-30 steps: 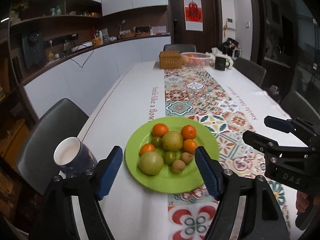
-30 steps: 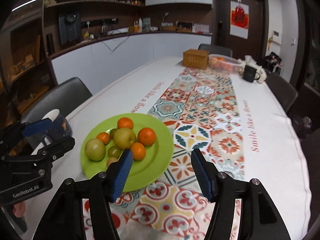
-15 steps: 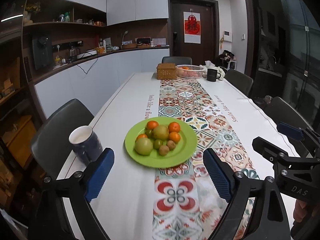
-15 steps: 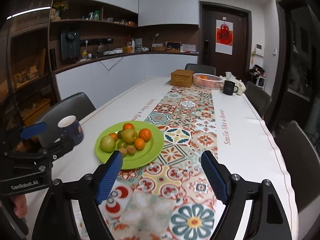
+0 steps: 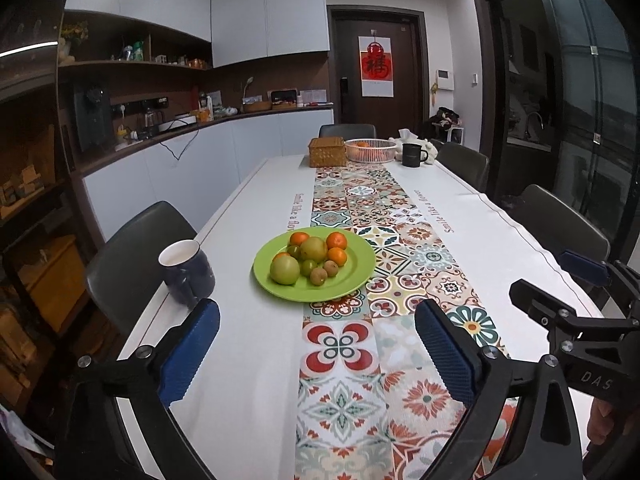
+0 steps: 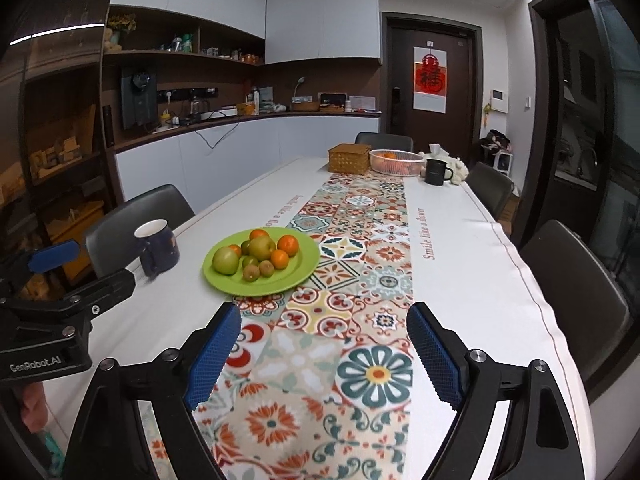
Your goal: Organize fruits
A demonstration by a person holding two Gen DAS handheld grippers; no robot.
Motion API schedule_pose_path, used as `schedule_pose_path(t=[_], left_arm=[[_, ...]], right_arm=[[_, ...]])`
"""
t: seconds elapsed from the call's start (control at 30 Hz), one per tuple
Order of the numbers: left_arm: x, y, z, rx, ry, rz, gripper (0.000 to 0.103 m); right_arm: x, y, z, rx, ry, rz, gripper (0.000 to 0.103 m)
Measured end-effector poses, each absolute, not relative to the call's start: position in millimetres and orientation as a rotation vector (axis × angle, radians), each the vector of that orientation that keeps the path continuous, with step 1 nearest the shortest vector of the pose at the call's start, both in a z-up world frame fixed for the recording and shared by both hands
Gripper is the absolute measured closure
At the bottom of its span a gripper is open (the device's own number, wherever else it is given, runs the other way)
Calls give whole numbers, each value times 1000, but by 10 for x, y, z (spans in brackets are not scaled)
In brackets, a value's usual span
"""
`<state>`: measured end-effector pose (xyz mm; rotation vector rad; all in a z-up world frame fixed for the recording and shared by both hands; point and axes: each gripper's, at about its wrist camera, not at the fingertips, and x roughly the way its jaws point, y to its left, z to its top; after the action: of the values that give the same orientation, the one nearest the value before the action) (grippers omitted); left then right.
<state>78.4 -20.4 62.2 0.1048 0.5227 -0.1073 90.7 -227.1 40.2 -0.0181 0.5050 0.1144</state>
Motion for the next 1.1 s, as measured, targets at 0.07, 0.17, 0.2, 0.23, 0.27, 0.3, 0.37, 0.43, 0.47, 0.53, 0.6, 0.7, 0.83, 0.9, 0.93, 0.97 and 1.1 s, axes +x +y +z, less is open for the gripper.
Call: schedule_pose_path(t=[0.07,0.17,0.2,0.23,0.27,0.3,0.37,0.43,0.47,0.53,0.6,0.7,0.83,0.9,0.93,0.97,1.1], left_arm=[[700,-221,630,115,516,-108,1],[608,-220,635,114,507,-104,0],[582,-220,639,115,504,-101,0],[555,-219,644,115,502,-98,0],[530,-219,649,114,499,-97,0],[513,-219,650,114,498,-98,0],[473,-220,656,112,497,-101,0],[442,-218,656,113,494,-101,0],[424,-215,657,113,493,-100,0],[403,-211,662,113,492,-99,0],[403,-212,660,113,492,-98,0],[362,-199,666,110,491,-93,0],[323,-175,670,108,491,-81,0],[320,-168,673,108,494,-77,0],[314,-164,673,107,497,-77,0],[314,-160,673,106,498,-75,0],[310,-151,673,110,498,-61,0]], right_arm=[[830,-2291,404,-8,501,114,17],[726,-2314,414,-2,494,110,17],[689,-2316,417,-3,490,107,17],[661,-2320,418,-4,488,106,17],[630,-2322,420,-3,485,104,17],[607,-2324,422,-1,484,106,17],[576,-2316,422,-3,480,108,16],[542,-2318,425,-1,477,112,15],[522,-2315,428,0,478,112,15],[496,-2313,429,0,476,115,15],[474,-2310,430,-2,474,114,15],[456,-2305,431,-2,474,118,15],[448,-2288,427,-4,472,118,15],[451,-2286,426,-5,472,118,15],[449,-2284,425,-5,473,120,15],[450,-2278,424,-5,474,121,15],[444,-2263,416,-6,479,125,15]])
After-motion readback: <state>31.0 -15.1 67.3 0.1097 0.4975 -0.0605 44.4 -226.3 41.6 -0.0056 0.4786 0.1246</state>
